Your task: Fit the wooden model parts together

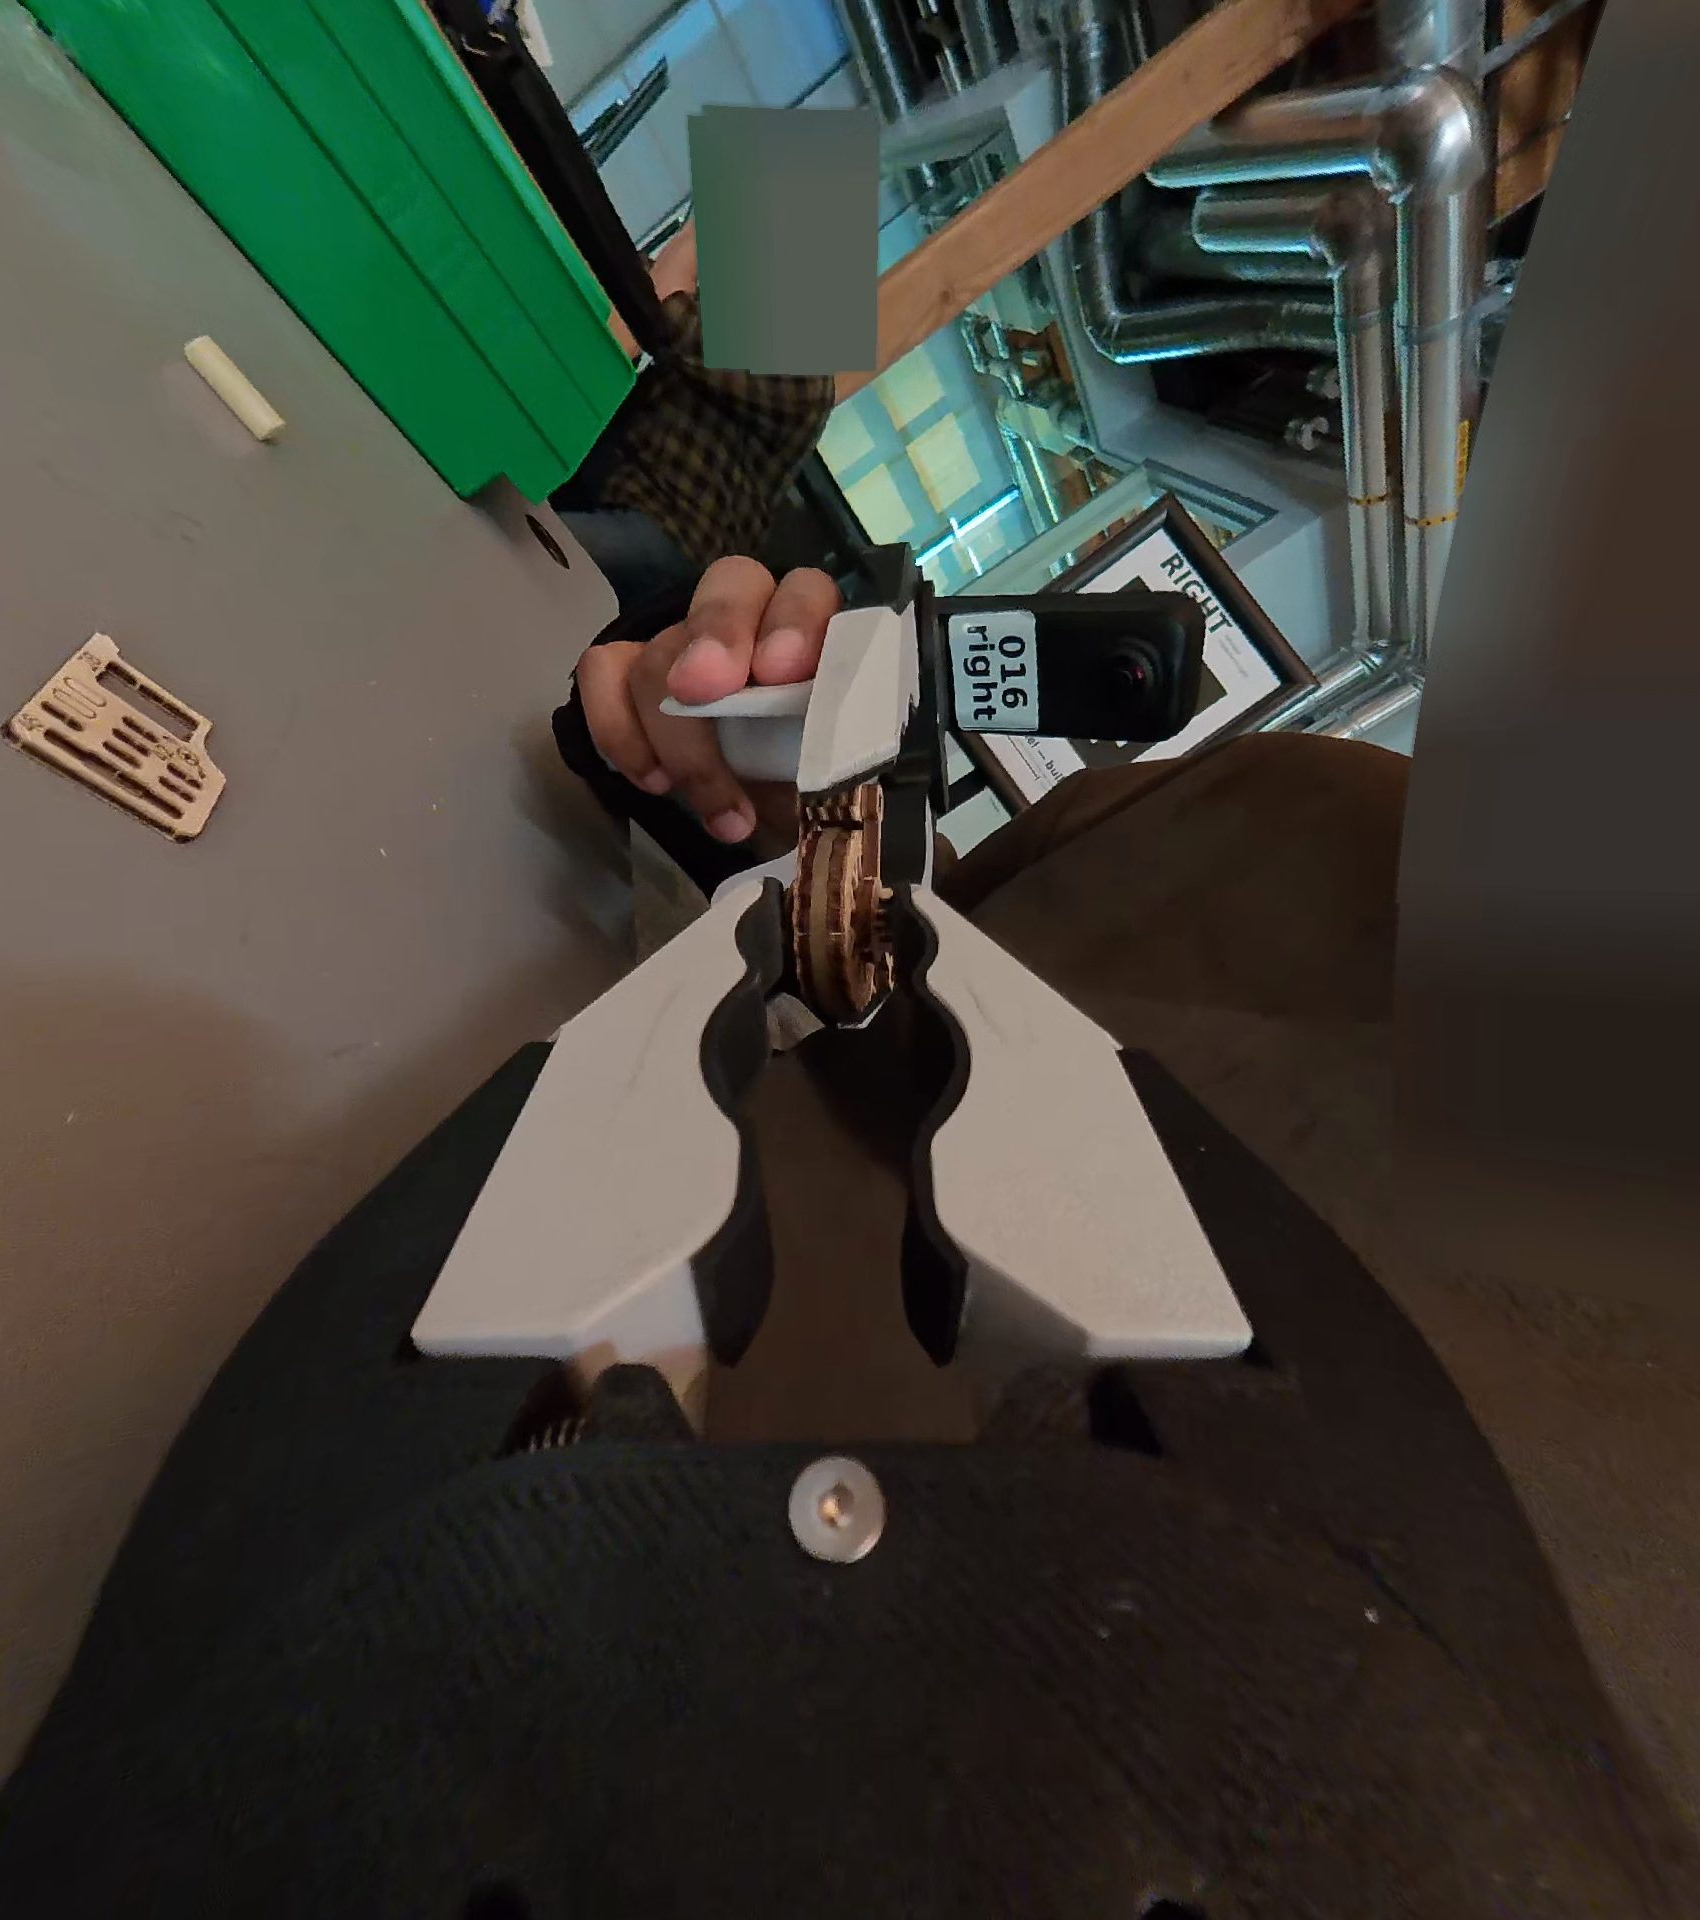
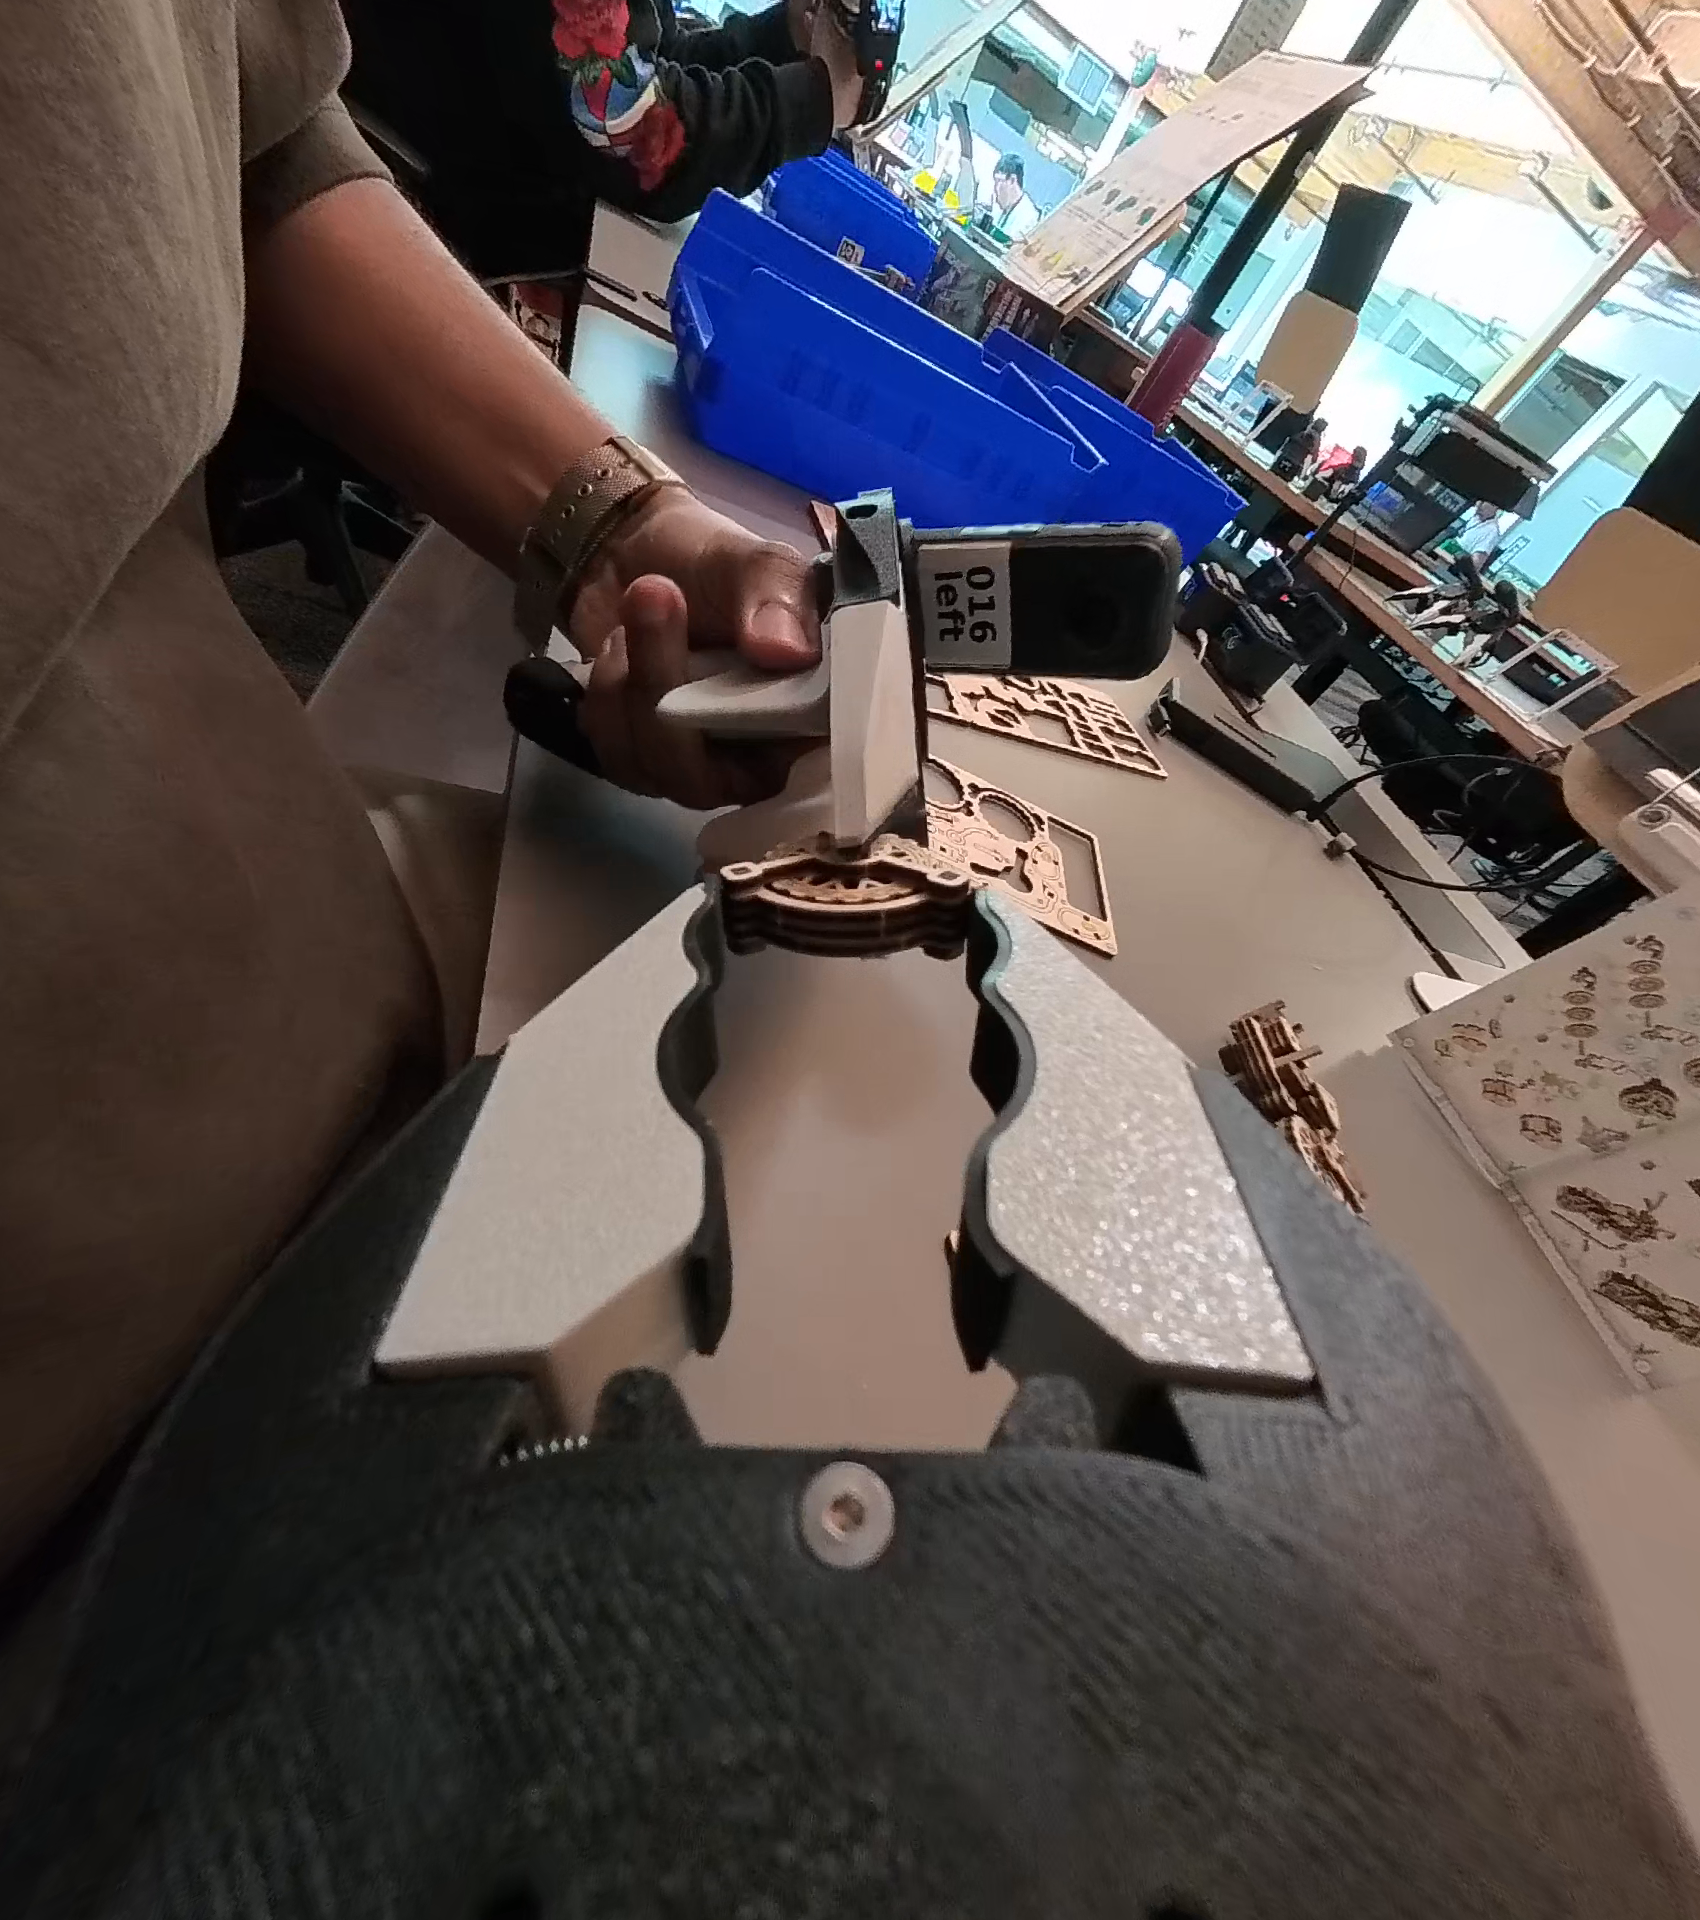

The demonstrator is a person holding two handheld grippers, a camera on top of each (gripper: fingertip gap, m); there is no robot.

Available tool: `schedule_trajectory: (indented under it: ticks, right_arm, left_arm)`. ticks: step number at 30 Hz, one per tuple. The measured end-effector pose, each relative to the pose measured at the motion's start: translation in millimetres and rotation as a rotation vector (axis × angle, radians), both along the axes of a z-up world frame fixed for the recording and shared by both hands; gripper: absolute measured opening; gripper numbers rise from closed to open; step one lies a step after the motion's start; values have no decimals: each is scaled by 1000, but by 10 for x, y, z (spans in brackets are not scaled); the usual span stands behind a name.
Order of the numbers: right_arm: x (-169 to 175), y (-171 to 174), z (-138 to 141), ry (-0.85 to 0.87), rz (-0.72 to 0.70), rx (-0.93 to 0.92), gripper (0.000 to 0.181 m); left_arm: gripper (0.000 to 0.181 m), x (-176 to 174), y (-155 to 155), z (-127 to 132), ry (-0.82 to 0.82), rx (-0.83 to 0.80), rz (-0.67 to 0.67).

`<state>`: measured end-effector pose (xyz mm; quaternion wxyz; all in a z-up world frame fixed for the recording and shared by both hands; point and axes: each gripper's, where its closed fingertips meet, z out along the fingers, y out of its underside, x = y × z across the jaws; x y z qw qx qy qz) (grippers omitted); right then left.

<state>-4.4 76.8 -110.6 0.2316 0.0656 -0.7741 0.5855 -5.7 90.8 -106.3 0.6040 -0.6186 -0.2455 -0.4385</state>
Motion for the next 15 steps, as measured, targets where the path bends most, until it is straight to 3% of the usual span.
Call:
schedule_trajectory:
  ticks: [9, 11, 15]
  right_arm:
    - [-21, 17, 9, 9, -11, 1, 45]
    - [-32, 23, 18, 11, -16, -3, 45]
    - [-91, 57, 17, -7, -41, -6, 46]
  left_arm:
    - [19, -12, 20, 6, 13, -10, 18]
    - [37, -3, 16, -3, 11, -9, 8]
    - [45, -38, -14, 53, 50, 15, 26]
